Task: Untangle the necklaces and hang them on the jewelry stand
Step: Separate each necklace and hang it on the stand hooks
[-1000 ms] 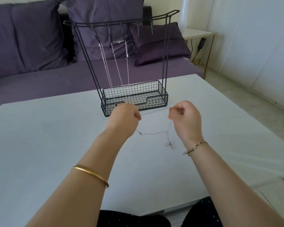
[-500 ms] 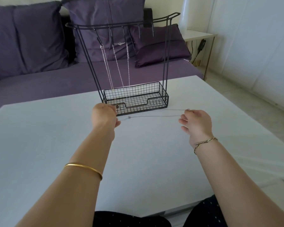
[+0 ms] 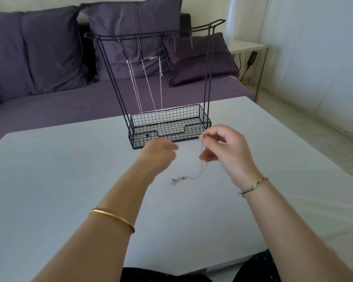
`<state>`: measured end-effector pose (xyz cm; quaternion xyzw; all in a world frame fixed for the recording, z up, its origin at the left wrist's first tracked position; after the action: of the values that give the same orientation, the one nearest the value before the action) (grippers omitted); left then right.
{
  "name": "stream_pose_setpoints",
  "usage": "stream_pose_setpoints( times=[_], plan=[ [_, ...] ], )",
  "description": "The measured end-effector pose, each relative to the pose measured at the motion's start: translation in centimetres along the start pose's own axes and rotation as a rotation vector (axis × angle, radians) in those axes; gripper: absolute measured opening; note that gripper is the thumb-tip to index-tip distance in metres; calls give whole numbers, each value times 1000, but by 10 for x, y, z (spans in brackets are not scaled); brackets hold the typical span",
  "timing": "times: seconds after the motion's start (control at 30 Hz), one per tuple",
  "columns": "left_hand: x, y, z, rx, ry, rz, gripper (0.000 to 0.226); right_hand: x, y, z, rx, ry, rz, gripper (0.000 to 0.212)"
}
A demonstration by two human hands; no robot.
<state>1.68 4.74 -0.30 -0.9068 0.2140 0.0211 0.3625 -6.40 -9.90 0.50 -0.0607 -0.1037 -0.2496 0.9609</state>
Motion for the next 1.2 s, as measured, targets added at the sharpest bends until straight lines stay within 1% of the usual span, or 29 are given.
stream_pose_setpoints(
  times=[0.07,0.13,0.2,0.27,0.37,0.47,0.63,0.8,0.87,1.03,1.2],
  plan=[
    [-5,6,-18,-296,78,96,34,-3,4,8,-119,-94,23,10],
    [-10,12,-29,-424,126,200,34,-4,8,13,-193,-158,31,16],
    [-14,16,-36,-440,165,254,34,-6,10,16,-207,-187,24,21],
    [-16,19,-39,-445,185,288,32,-7,10,18,-226,-217,2,19],
    [-19,19,-39,-485,148,338,26,-6,9,19,-248,-267,-43,23],
    [-18,10,-36,-421,101,244,19,-4,4,18,-260,-279,-90,19],
    [-17,-7,-37,-257,207,-16,16,0,-4,12,-155,-196,-123,14],
    [-16,-8,-37,-249,235,-47,16,0,-9,12,-114,-179,-148,12],
    [-15,-10,-37,-237,258,-74,15,0,-11,12,-62,-160,-157,11],
    [-16,-14,-40,-180,308,-151,15,0,-16,7,56,-23,-207,8],
    [-17,-19,-41,-192,323,-198,14,0,-17,3,143,135,-220,13]
  ],
)
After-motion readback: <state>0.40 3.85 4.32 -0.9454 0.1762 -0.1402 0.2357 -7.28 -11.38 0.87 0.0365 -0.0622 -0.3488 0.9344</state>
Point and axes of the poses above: each hand's wrist, its own x-axis towards the middle knuckle, its own y-axis out of the palm, z = x × y, the point moved 6 cm from there along x, towards the middle knuckle, and after that the axes turned 2 degrees about x, right-handed, at the moved point
